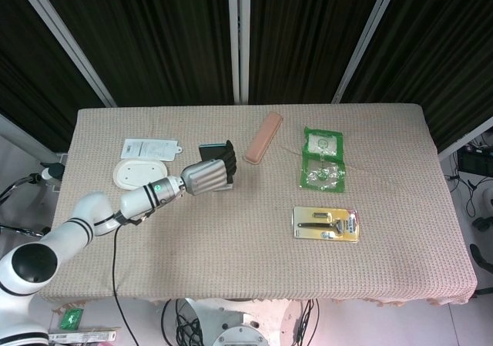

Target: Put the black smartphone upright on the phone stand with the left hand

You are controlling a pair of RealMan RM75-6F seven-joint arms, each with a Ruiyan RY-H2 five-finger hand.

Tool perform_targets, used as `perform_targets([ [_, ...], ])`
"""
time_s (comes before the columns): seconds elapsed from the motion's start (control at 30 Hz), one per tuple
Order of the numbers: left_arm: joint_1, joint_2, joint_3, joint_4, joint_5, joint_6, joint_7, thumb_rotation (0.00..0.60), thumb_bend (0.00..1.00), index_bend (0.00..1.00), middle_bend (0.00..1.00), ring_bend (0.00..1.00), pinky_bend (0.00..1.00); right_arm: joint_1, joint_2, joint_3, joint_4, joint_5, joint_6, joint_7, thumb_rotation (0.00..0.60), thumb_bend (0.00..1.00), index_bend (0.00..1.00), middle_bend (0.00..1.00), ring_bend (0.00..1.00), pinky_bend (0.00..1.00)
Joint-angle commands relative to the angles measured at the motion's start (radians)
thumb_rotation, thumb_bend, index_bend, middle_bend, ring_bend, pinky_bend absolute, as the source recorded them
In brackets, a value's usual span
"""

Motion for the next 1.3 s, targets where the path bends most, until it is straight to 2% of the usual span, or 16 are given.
perform_targets([
  [0.03,0.001,-0.001,0.000,-0.010,-0.011,-0.009,0.000,0.600,0.35,0.50,0.49,0.39,0.28,0.000,0.000,0.000,0.000,-0.001,0.000,0.000,0.600,0.21,0.00,0.00,0.00,0.00],
  [0.23,0.007,-0.010,0.007,-0.023,-0.025,-0.010,0.005,0.600,0.35,0.50,0.49,0.39,0.28,0.001,-0.002,0.000,0.001,0.001,-0.004,-0.003,0.600,0.22,0.00,0.00,0.00,0.00],
  [0.67,0.013,-0.035,0.025,0.020,-0.032,0.009,-0.002,0.600,0.36,0.50,0.49,0.39,0.28,-0.001,-0.003,0.001,0.006,0.005,-0.008,-0.001,0.600,0.22,0.00,0.00,0.00,0.00],
  [0.77,0.013,-0.038,0.030,0.022,-0.034,0.009,-0.006,0.600,0.36,0.43,0.46,0.38,0.28,-0.001,-0.004,0.002,0.008,0.008,-0.012,-0.001,0.600,0.22,0.00,0.00,0.00,0.00],
  [0.87,0.009,-0.039,0.032,0.022,-0.036,0.004,-0.006,0.600,0.36,0.32,0.38,0.33,0.28,0.000,-0.005,0.003,0.011,0.010,-0.012,-0.004,0.600,0.22,0.00,0.00,0.00,0.00],
  [0.97,0.007,-0.036,0.035,0.013,-0.037,0.003,-0.007,0.600,0.34,0.19,0.26,0.25,0.27,0.000,-0.007,0.004,0.013,0.013,-0.015,-0.007,0.600,0.22,0.00,0.00,0.00,0.00],
  [1.03,0.006,-0.036,0.037,0.012,-0.032,0.013,-0.009,0.600,0.34,0.13,0.19,0.20,0.27,-0.001,-0.008,0.005,0.014,0.015,-0.015,-0.006,0.600,0.22,0.00,0.00,0.00,0.00],
  [1.1,0.008,-0.038,0.036,0.014,-0.037,0.015,-0.012,0.600,0.34,0.11,0.15,0.17,0.27,-0.001,-0.008,0.005,0.016,0.016,-0.015,-0.004,0.600,0.22,0.00,0.00,0.00,0.00],
  [1.3,0.015,-0.037,0.021,-0.002,-0.070,-0.003,0.000,0.600,0.32,0.07,0.14,0.14,0.26,-0.005,-0.007,0.006,0.017,0.016,-0.011,-0.002,0.600,0.22,0.00,0.00,0.00,0.00],
])
